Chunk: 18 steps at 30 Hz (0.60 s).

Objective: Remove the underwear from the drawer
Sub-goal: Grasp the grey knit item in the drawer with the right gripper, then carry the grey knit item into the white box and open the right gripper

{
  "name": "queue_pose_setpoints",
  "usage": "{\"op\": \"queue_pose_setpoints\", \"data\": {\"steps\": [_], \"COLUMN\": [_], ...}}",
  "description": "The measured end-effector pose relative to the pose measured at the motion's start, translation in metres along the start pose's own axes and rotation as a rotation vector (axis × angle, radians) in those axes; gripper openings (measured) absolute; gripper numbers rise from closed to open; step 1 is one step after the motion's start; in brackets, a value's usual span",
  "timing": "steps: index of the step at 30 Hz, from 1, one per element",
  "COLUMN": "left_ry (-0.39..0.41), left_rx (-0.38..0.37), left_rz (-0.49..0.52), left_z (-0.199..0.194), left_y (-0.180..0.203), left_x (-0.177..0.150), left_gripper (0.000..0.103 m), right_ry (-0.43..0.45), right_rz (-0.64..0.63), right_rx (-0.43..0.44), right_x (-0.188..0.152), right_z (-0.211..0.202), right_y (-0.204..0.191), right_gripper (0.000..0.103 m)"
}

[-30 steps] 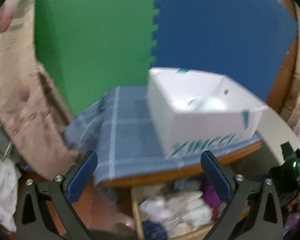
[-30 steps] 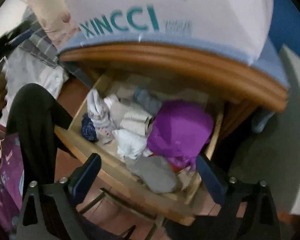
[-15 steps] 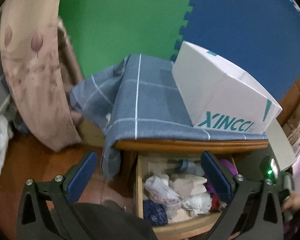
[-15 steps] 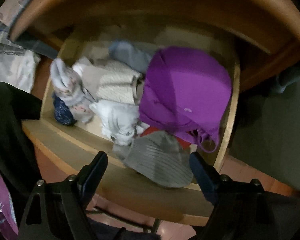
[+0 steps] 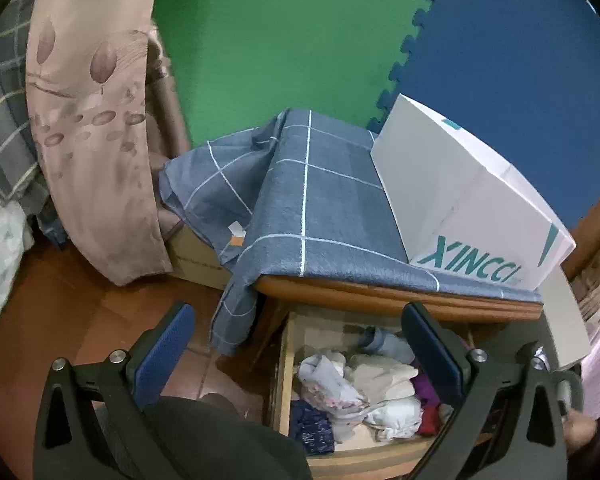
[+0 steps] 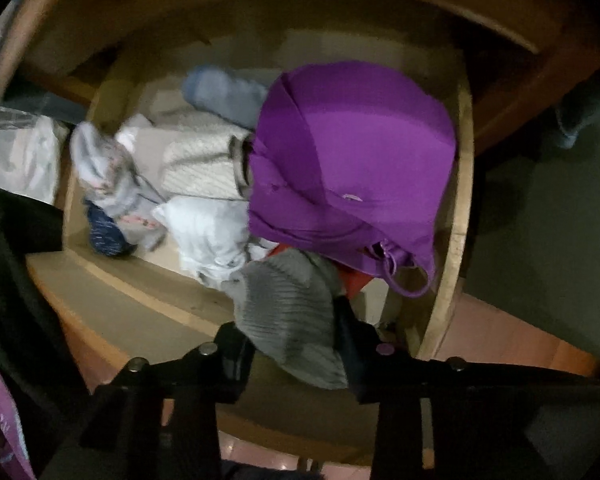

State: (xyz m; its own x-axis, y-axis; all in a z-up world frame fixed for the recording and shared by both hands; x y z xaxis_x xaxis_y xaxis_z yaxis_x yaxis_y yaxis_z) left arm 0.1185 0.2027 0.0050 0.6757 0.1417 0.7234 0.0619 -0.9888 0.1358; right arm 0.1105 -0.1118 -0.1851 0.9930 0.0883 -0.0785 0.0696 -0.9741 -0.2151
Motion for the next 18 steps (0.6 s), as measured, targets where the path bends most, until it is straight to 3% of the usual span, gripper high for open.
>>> {"op": "queue_pose_setpoints", "data": {"steps": [7, 18], "left_ry": [-0.005, -0.014], "left_rx": [0.013, 0.03], "left_rz": [0.02, 0.026], "left_z": [0.001, 0.0], "left_y": [0.003, 0.0], "left_x": [-0.001, -0.003], "left_gripper": [0.102, 0.102], "right_ry": [0.099, 0.303], "right_rz": [0.012, 0.021], "right_rx": [0.149, 0.382], "right_x": [-0.003, -0.003], "right_z": [-0.049, -0.181], "right_y": [-0.008, -0.032], "right_gripper": [0.035, 0.035]}}
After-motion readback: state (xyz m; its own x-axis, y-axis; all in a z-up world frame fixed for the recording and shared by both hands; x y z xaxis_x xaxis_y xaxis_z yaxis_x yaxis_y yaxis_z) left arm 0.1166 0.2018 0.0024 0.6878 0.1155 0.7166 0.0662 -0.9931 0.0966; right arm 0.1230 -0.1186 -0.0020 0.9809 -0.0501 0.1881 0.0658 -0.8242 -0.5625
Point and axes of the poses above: each gripper's, at about its wrist camera, not at the fingertips, and z roughly the way its jaws point, y to its right, x to its top, the point moved 6 cm from there along z, roughly the way its jaws point, and after that the axes turned 10 degrees about z, right-handed, at the moved point
